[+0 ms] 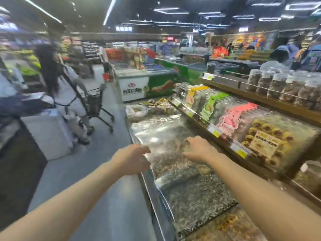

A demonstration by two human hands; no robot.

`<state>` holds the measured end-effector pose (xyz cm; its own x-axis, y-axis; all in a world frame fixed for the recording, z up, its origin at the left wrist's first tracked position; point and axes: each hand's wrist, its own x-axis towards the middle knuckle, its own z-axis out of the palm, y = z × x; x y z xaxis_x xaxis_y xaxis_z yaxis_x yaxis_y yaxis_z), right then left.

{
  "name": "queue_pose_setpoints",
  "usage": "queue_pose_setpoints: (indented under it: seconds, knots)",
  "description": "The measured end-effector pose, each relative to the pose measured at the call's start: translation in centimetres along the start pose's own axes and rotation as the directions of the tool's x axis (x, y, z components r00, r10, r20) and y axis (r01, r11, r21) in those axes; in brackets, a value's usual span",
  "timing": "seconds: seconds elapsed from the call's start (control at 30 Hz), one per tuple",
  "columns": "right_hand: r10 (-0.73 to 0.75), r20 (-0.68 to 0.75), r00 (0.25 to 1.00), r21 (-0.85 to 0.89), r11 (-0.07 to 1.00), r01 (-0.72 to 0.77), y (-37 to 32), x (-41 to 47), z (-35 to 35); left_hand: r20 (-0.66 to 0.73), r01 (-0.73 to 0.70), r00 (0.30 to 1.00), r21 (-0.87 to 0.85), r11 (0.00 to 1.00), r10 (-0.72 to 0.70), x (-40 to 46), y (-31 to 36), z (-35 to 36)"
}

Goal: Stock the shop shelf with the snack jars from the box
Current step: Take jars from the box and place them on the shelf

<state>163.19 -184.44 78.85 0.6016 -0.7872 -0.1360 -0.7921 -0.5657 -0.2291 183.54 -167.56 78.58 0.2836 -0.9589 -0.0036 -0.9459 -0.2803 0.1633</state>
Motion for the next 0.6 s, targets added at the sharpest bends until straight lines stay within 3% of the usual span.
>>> queue_pose_setpoints:
  seconds: [0.37, 0.6]
  knots:
    - [-0.428, 0.087, 0.9, -0.078, 0.897, 0.435, -25.6, -2.0, 4.6, -0.09, 0.412, 0.905, -0.065, 0.909, -0.416, -20.1, -17.1, -2.4]
    - [-0.569, 0.181, 0.802, -0.121, 0.797, 0.592, -42.4, -6.4, 10.9, -0.102, 0.587, 0.8, -0.077, 0.806, -0.592, -34.3, -27.6, -3.1]
